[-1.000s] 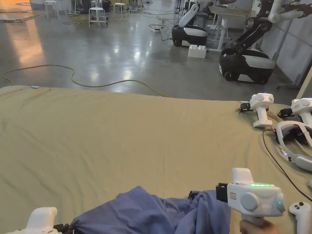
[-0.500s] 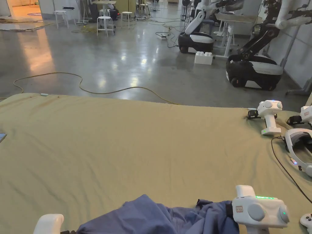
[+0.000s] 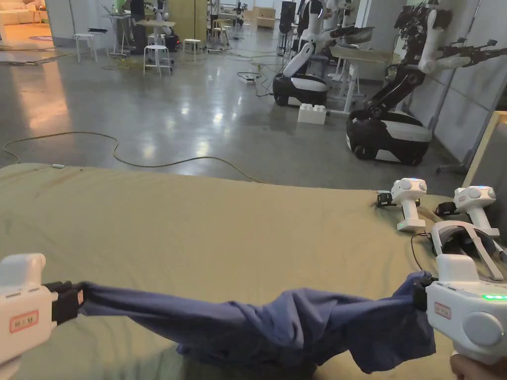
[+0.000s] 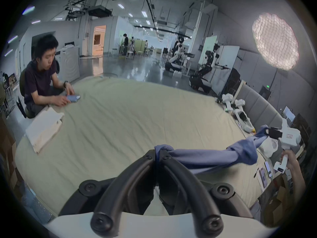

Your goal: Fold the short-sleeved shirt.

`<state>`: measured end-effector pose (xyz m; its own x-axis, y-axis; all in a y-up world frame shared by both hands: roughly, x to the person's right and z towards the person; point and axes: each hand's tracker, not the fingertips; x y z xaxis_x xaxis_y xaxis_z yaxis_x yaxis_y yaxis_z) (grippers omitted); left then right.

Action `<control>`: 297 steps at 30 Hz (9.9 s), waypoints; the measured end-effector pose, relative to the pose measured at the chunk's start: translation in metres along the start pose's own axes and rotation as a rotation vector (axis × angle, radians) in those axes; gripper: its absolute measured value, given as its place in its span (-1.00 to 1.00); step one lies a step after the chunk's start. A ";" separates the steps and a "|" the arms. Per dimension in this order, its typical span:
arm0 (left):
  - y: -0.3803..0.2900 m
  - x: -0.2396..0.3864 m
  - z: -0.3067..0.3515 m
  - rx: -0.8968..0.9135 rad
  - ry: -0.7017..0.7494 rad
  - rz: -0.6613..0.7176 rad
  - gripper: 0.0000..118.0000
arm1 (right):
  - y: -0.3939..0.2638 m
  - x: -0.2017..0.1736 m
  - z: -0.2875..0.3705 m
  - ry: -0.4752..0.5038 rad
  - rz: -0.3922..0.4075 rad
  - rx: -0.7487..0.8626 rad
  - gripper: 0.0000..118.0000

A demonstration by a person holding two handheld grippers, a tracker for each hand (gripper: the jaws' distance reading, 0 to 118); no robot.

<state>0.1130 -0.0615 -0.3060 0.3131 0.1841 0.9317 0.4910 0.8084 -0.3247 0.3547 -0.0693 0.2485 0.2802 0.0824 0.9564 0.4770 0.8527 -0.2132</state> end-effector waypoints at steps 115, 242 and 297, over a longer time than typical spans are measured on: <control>-0.075 0.087 0.026 0.445 0.084 -0.140 -0.83 | -0.071 -0.184 0.106 -0.031 -0.040 0.513 -0.84; 0.343 0.035 0.022 0.359 0.124 -0.195 -0.91 | 0.328 -0.012 0.082 -0.076 0.028 0.437 -0.96; -0.210 -0.056 -0.004 -0.409 0.091 -0.021 -0.90 | -0.239 -0.030 0.087 -0.055 0.103 -0.406 -0.87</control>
<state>-0.0043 -0.2443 -0.2909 0.3607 0.1050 0.9267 0.7746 0.5197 -0.3604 0.1601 -0.2306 0.2876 0.3039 0.1933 0.9329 0.7412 0.5673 -0.3589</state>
